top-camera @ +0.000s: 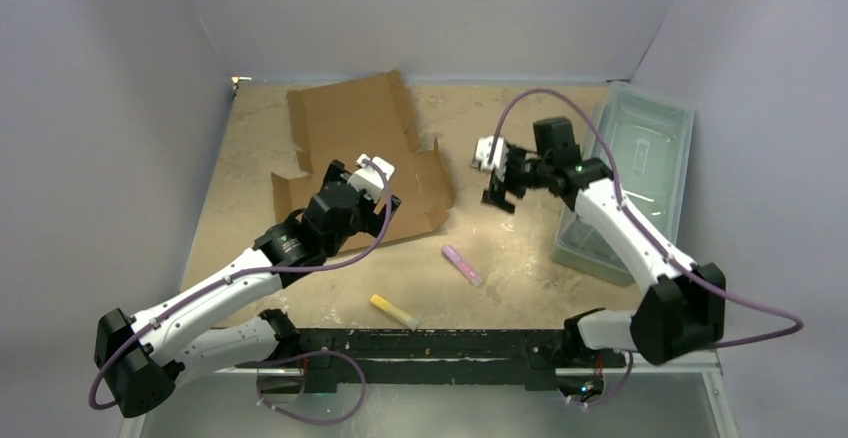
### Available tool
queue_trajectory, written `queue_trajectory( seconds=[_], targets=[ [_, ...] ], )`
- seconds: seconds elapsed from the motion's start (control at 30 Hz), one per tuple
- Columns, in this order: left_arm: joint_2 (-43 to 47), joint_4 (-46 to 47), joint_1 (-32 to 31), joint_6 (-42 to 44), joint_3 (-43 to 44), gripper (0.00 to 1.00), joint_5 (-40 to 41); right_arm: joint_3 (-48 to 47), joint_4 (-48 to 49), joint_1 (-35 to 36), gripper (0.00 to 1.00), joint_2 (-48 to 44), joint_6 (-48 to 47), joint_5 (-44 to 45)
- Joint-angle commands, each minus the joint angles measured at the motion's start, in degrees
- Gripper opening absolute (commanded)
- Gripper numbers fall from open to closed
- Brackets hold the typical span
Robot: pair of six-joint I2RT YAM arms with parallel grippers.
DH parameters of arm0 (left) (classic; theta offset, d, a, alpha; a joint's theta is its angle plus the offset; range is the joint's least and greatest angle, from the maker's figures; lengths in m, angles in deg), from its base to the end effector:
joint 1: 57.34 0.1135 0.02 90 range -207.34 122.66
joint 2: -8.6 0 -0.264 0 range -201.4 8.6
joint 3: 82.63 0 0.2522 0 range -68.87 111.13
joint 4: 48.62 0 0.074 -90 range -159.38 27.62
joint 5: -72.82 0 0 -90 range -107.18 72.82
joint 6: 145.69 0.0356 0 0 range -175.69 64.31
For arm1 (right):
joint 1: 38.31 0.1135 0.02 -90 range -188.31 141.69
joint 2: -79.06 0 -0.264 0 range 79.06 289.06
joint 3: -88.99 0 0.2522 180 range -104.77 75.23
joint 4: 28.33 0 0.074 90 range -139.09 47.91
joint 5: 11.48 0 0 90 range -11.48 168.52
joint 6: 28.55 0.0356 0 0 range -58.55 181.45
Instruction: Fold the paper box
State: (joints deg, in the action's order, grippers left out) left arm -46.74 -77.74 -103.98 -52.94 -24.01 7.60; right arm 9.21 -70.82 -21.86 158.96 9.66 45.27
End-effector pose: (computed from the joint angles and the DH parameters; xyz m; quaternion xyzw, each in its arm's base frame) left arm 0.1601 -0.1478 0.2987 0.2422 0.7995 -0.0252 0.5491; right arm 0.2844 0.1043 0.3026 -0.5874 0.6619 0.1327 0.4464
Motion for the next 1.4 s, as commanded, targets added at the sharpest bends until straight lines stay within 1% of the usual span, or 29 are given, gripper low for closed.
queue_trajectory(
  seconds=[0.0,0.03,0.1,0.17,0.23,0.43,0.53,0.63,0.7,0.77,0.83,0.87,0.97,1.07,1.13,1.2,1.23,1.27,1.3,1.37],
  targets=[
    [0.98,2.16,0.50,1.19,-1.09,0.95,3.58,11.98,-9.53,10.57,0.83,-4.46,-0.05,-5.34],
    [0.82,2.25,0.54,1.09,-1.09,0.95,5.12,14.83,-7.18,14.03,0.83,-5.27,1.99,-2.32],
    [0.65,2.26,0.51,0.92,-1.09,0.95,8.47,18.96,-2.32,18.19,0.83,-5.83,5.34,2.92],
    [0.93,2.30,0.66,0.77,-1.24,0.95,11.10,19.73,0.77,19.33,0.83,-4.90,8.52,9.35],
    [1.37,2.62,0.71,1.01,-1.59,0.94,12.22,19.58,3.27,20.29,0.82,-3.08,11.33,12.85],
    [1.39,3.14,1.03,1.47,-1.98,0.95,12.55,19.08,4.95,25.87,0.80,4.60,14.61,17.45],
    [1.28,3.22,1.14,1.58,-2.06,0.95,12.47,17.86,5.02,26.68,0.79,6.69,15.74,16.84],
    [1.43,3.31,1.13,1.63,-1.99,0.95,12.24,17.80,5.52,26.70,0.75,7.51,16.60,17.19],
    [1.49,3.31,1.18,1.65,-1.93,0.95,12.12,17.85,5.99,26.71,0.69,7.95,17.08,18.08],
    [1.67,3.31,1.23,1.65,-1.92,0.94,11.96,17.55,6.56,26.71,0.60,8.75,17.52,19.89],
    [1.86,3.25,1.26,1.65,-2.01,0.94,11.86,16.85,7.06,26.43,0.46,9.71,19.17,19.91],
    [1.97,3.22,1.20,1.65,-1.98,0.94,11.83,16.47,7.02,25.76,0.36,10.13,19.88,20.94],
    [2.41,3.21,1.25,1.65,-1.95,0.94,11.85,15.75,7.89,21.78,0.21,10.34,21.89,23.53],
    [2.83,3.23,1.25,1.58,-1.96,0.94,11.64,14.63,9.38,16.17,0.14,9.60,24.19,27.15],
    [2.94,3.29,1.27,1.57,-1.99,0.94,11.38,14.03,12.20,13.98,0.12,9.11,25.03,32.09],
    [2.87,3.31,1.26,1.56,-1.96,0.94,10.96,12.34,15.17,11.86,0.12,9.35,25.25,36.23],
    [2.79,3.31,1.22,1.50,-1.97,0.94,10.85,10.96,16.42,10.59,0.15,9.81,25.46,38.06],
    [2.78,3.24,1.26,1.48,-1.97,0.94,10.82,9.12,16.62,9.37,0.21,10.75,25.64,39.27],
    [2.77,3.20,1.29,1.52,-2.00,0.94,10.87,7.01,16.07,8.24,0.29,11.62,25.64,39.63],
    [2.88,3.22,1.29,1.50,-2.06,0.94,10.97,3.37,13.53,7.02,0.46,12.64,24.78,36.45]
  ],
)
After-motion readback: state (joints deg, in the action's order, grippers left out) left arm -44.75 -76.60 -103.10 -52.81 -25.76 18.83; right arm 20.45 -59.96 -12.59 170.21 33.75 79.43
